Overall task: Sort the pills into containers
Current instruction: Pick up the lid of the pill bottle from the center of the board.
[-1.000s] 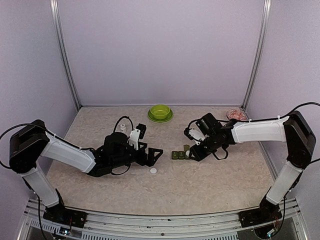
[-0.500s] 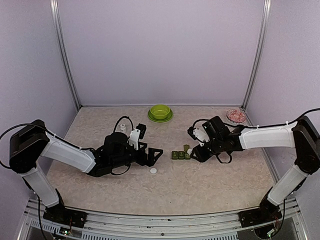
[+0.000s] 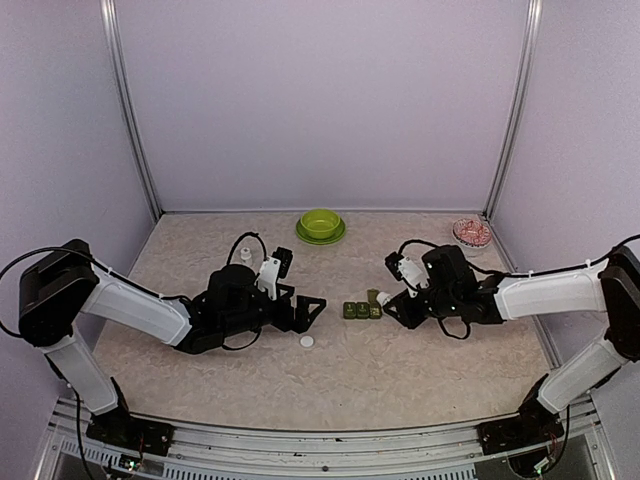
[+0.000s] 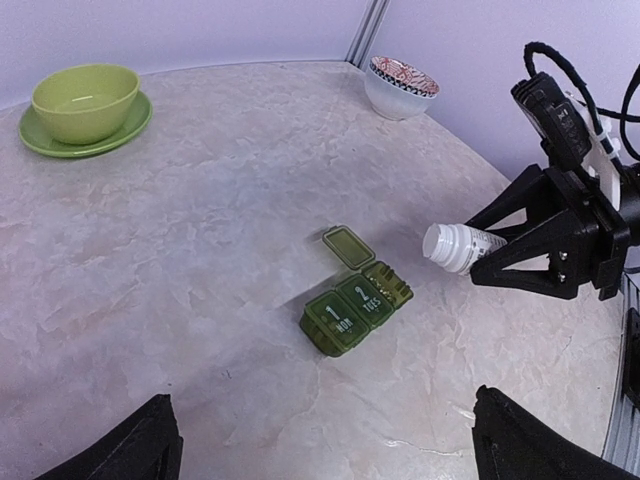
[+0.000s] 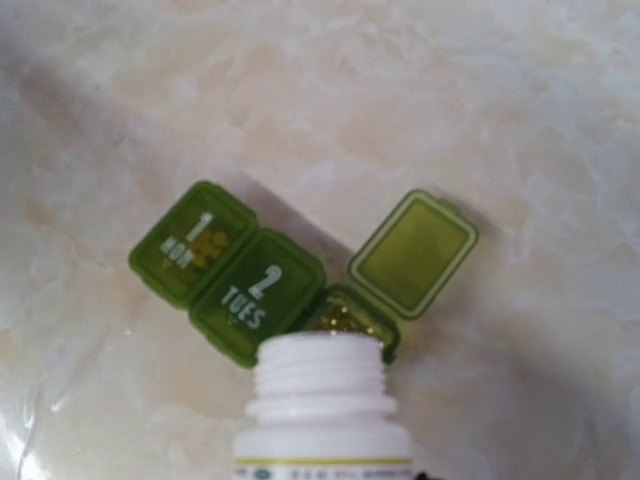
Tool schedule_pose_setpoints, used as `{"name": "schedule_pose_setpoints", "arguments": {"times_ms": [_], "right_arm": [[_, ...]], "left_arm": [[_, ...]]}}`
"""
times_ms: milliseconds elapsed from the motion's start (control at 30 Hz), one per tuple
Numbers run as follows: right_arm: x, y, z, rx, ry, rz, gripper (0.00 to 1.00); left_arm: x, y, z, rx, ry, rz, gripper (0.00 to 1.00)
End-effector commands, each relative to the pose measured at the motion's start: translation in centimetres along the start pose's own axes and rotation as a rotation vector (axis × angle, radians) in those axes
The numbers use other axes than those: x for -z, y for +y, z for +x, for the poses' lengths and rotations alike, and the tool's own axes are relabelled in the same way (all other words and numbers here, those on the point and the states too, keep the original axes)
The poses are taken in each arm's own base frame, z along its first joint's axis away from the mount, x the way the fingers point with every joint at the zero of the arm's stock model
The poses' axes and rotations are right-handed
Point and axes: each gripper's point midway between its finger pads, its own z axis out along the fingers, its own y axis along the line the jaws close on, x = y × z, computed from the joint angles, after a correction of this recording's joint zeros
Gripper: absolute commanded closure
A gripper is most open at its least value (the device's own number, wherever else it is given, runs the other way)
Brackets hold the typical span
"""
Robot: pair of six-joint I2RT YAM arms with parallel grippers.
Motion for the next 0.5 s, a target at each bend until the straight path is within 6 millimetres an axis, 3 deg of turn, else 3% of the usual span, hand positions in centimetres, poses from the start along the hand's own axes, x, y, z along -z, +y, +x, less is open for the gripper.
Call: {"name": "schedule_pose_setpoints", "arguments": {"times_ms": [0,467], "right_arm": [[1.4,-0.1,-2.8,0.036,-0.178,0.012,0.66],[6.9,1.3,-4.3,0.169,-0.543,0.021,0.66]], "left_arm": [[0.0,0.2,-0.4,0.004,-0.018,0.002,0.01],[-0.1,0.2,-0.2,0.002,-0.013,0.001,0.01]]}}
